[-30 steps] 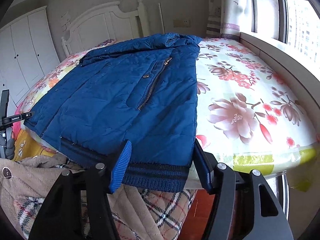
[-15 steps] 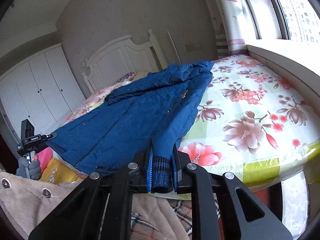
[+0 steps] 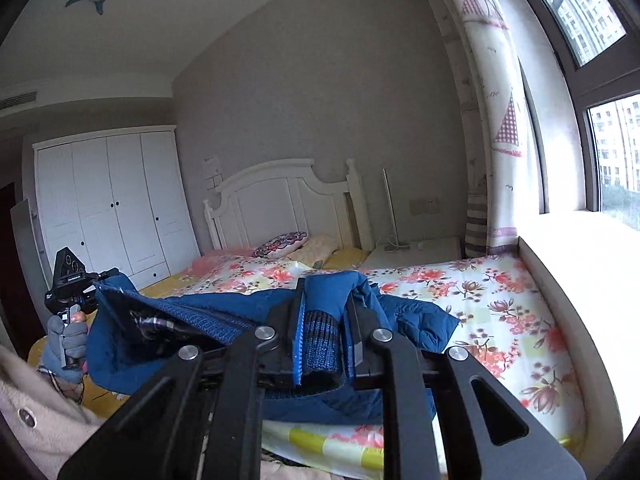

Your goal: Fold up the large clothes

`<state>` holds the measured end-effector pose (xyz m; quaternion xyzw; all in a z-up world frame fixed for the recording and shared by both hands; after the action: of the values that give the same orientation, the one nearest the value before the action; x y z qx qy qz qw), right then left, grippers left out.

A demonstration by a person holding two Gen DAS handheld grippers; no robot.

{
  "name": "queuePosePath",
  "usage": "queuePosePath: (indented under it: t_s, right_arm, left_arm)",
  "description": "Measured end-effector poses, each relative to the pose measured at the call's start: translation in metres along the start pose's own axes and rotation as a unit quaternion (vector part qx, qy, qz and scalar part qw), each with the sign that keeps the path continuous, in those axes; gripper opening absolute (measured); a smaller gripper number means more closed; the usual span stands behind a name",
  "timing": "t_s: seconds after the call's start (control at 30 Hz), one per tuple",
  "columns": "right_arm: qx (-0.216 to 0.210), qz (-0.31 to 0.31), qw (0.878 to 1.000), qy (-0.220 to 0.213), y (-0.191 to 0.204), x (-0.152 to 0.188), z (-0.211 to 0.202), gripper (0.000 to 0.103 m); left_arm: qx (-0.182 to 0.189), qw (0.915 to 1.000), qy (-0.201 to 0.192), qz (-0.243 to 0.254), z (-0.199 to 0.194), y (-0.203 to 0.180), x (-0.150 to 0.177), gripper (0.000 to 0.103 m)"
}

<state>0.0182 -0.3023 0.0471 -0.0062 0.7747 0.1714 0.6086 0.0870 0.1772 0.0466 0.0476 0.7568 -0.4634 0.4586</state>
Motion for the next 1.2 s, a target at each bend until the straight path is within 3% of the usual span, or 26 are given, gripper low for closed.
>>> queuePosePath:
  t_s: [0.1,0.2,0.27,0.3,0.33,0.37,0.47,0.6,0.7,0.77,0.83,0.93,1.1,1.2]
  right_arm:
    - [0.011,0.046,0.998,0.037,-0.043,-0.014,0.074,0.016]
    - [0.019,0.108,0.992,0.069,-0.084,-0.01,0.14,0.019]
    - [0.026,0.131,0.987,0.095,-0.104,-0.005,0.174,0.032]
    - [0.038,0.148,0.983,0.101,-0.12,-0.002,0.188,0.035]
    - [0.055,0.15,0.982,0.097,-0.13,-0.001,0.19,0.048]
    - [0.088,0.146,0.982,0.086,-0.138,0.001,0.187,0.06]
    - [0.108,0.123,0.983,0.079,-0.155,0.0,0.18,0.06]
    - [0.13,0.071,0.982,0.117,-0.165,0.017,0.18,0.06]
    - [0.104,0.043,0.981,0.155,-0.163,0.035,0.197,0.064]
    - [0.084,0.015,0.979,0.186,-0.157,0.051,0.216,0.074]
    - [0.079,-0.006,0.973,0.216,-0.15,0.064,0.231,0.075]
    - [0.081,-0.029,0.965,0.246,-0.149,0.077,0.256,0.075]
    - [0.067,-0.039,0.957,0.28,-0.157,0.085,0.283,0.075]
    - [0.05,-0.042,0.953,0.295,-0.159,0.093,0.295,0.075]
  left_arm:
    - [-0.031,0.9979,0.03,-0.048,0.065,0.04,-0.03,0.02]
    - [-0.083,0.9892,0.063,-0.103,0.139,0.099,-0.058,0.027]
    - [-0.118,0.9806,0.07,-0.14,0.166,0.135,-0.068,0.04]
    - [-0.136,0.9762,0.068,-0.154,0.172,0.152,-0.073,0.057]
    - [-0.164,0.972,0.056,-0.158,0.176,0.169,-0.082,0.067]
    - [-0.184,0.9697,0.044,-0.154,0.175,0.181,-0.09,0.067]
    - [-0.207,0.9691,0.036,-0.13,0.165,0.194,-0.104,0.067]
    - [-0.231,0.9681,0.072,-0.064,0.164,0.188,-0.1,0.069]
    - [-0.207,0.9702,0.121,-0.032,0.187,0.183,-0.079,0.072]
    - [-0.179,0.9706,0.16,-0.014,0.208,0.179,-0.059,0.075]
    - [-0.177,0.9664,0.186,0.011,0.228,0.179,-0.045,0.078]
    - [-0.201,0.951,0.228,0.057,0.26,0.188,-0.026,0.078]
    - [-0.21,0.9306,0.282,0.103,0.287,0.205,-0.007,0.078]
    - [-0.204,0.9293,0.29,0.104,0.293,0.212,-0.006,0.078]
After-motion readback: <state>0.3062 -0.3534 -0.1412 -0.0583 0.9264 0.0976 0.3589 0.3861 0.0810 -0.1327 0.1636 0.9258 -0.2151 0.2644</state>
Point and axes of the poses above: each gripper's, at about its wrist camera, not at the fingertips, and z roughly the way its jaws point, y to its left, x to its underside, the point moved 6 cm from there along z, roughly the way its jaws point
